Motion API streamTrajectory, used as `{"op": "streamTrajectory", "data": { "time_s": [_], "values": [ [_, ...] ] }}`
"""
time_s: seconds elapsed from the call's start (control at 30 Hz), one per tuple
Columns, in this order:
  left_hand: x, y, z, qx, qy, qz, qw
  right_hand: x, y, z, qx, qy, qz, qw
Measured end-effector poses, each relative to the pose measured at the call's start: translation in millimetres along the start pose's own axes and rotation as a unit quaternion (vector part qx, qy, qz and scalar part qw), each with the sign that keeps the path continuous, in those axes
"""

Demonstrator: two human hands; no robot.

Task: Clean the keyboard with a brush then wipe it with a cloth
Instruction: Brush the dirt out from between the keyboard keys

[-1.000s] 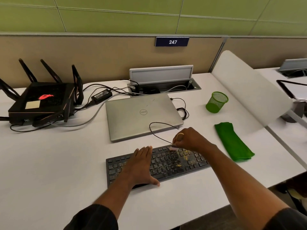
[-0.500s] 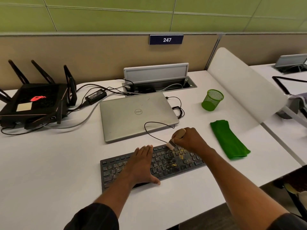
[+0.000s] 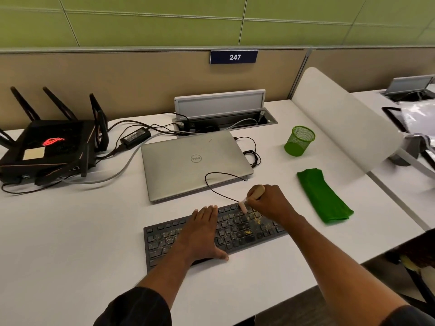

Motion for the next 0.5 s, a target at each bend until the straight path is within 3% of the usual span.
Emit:
{"op": "streamTrajectory", "data": {
  "time_s": [0.13, 0.3, 0.5],
  "values": [
    [0, -1, -3, -0.002, -0.001, 0.003, 1.0, 0, 8, -10, -0.014, -0.019, -0.004, 1.0],
    [-1, -2, -3, -0.001, 0.004, 0.004, 1.0, 5, 18, -17, -0.045, 0.029, -0.044, 0.998],
    [-2, -4, 1, -0.016, 0.006, 0.015, 1.0, 8, 16, -9, -0.076, 0.04, -0.006, 0.996]
  ]
}}
Point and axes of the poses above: each hand's wrist, its own z-axis towards the middle knuckle, its own x-axis out of the palm, y = z × x, the point moved 6 cm from there along z, towards the middle knuckle, and after that the axes turned 2 degrees about x, right-handed, at the moved point
